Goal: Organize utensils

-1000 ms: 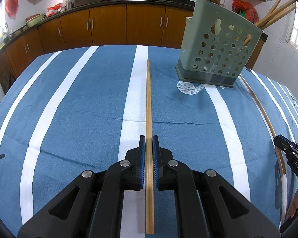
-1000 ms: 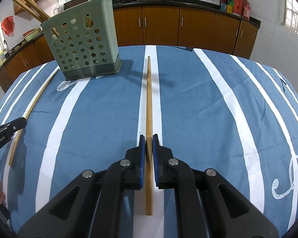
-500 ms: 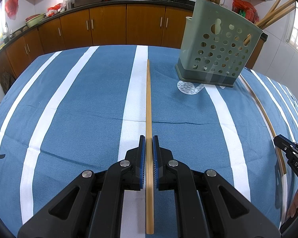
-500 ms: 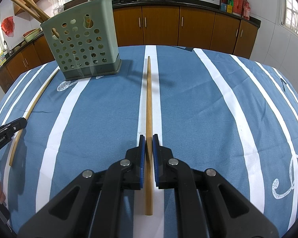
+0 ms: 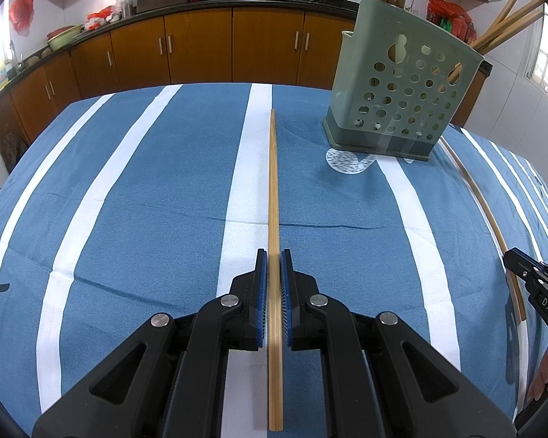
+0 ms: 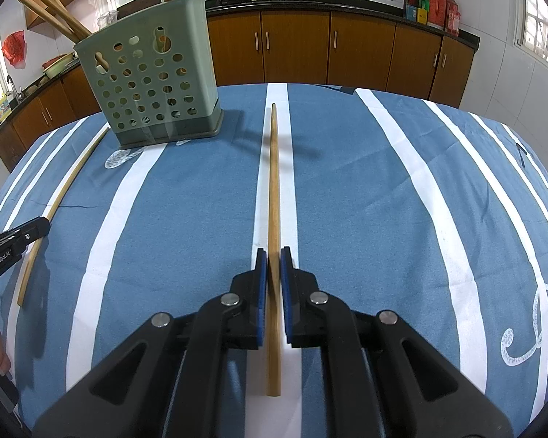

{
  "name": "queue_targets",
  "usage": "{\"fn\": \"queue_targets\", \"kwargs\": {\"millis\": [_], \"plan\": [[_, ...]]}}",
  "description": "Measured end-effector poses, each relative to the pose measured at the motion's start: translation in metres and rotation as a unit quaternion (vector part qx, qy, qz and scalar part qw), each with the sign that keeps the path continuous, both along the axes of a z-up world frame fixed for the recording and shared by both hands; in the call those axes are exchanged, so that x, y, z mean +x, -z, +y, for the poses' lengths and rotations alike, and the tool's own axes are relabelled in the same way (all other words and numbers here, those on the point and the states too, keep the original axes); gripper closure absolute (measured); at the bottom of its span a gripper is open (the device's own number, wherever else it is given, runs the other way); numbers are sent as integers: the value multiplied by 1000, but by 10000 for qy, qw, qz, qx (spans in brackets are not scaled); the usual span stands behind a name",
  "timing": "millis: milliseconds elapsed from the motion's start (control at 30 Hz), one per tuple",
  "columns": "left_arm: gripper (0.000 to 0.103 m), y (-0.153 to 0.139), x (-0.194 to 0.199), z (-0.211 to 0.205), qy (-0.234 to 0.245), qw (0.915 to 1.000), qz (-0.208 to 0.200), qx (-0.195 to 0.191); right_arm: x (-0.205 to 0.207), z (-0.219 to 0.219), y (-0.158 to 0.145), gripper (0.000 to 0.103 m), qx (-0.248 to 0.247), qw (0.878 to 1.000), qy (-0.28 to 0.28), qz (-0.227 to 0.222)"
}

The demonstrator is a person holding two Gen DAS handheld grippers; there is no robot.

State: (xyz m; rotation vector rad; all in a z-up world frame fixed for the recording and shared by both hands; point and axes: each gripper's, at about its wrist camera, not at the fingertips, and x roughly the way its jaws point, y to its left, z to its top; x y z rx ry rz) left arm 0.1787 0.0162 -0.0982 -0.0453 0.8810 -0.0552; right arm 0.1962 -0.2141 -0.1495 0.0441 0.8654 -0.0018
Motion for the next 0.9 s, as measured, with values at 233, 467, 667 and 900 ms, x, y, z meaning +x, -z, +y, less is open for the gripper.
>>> {"fn": "queue_targets", "kwargs": {"millis": [233, 467, 667, 900], "plan": [[94, 0, 0, 0, 0, 10000, 0, 1, 0, 0, 0, 93, 7, 10000, 1, 0], [94, 0, -10, -5, 129, 9997, -2, 226, -6, -2, 0, 93, 89, 10000, 23, -1], [95, 0, -15, -1, 141, 9998, 1, 154, -14, -7, 1, 94, 257, 9997, 16, -4], [95, -5, -19, 7, 144, 9999, -32, -6, -21, -8, -10, 95, 266, 9995, 22, -184]]}}
